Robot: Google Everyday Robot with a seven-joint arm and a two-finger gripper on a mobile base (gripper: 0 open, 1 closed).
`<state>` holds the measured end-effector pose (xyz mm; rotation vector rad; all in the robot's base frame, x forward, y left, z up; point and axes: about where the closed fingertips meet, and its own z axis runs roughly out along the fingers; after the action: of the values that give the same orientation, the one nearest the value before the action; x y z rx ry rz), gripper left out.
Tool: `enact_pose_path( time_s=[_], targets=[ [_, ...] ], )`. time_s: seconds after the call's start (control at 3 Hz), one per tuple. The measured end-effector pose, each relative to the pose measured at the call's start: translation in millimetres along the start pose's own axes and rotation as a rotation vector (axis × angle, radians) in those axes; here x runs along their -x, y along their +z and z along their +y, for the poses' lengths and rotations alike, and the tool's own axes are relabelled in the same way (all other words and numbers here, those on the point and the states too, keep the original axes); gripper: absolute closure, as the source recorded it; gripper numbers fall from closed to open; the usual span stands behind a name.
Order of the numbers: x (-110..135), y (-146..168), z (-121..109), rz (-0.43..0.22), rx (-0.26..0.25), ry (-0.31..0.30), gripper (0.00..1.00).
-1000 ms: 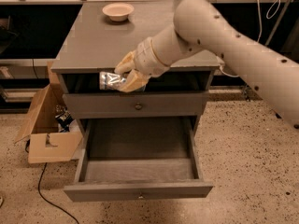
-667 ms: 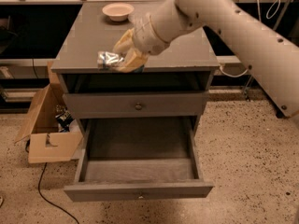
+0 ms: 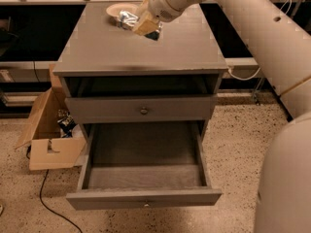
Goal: Pick redbull can from middle drawer and place on counter
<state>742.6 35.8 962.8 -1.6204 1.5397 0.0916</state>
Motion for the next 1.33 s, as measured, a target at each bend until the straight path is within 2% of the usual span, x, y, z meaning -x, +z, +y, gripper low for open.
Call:
enact_pose_path(
  time_s=[0.33,0.67,1.0,1.33],
  targets=[
    [-19,25,-36,0.067,-0.043,0.122,1.0],
    [-39,62,-52,0.143,-0.019,0.21,1.0],
    [-55,96,-50,0.202,0.029,0.268,1.0],
    [-58,95,-54,0.205,0.024,0.272,0.82]
  ],
)
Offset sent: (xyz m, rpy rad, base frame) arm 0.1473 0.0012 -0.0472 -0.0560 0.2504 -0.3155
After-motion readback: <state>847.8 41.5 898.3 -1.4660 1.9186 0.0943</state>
